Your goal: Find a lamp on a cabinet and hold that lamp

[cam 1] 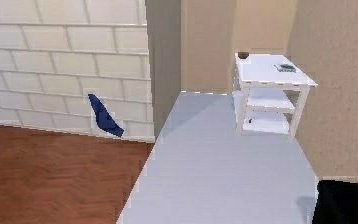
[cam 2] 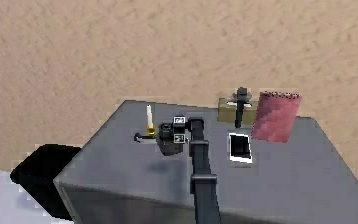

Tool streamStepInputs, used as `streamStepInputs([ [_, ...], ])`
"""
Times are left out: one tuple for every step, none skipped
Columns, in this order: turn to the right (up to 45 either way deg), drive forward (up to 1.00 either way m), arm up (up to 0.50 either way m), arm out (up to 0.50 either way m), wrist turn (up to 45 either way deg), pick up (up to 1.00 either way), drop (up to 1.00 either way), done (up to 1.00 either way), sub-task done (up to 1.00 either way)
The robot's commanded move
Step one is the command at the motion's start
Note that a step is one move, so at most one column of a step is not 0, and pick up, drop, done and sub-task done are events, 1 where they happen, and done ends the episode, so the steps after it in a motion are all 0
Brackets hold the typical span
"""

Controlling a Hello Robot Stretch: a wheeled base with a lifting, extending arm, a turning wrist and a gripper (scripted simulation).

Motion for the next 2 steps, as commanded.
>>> streamStepInputs([
  [0.0,0.00,0.10,0.00,0.0,0.00,0.00,0.00,0.00],
  [0.0,0.00,0.00,0.00,0.0,0.00,0.00,1.00,0.00],
])
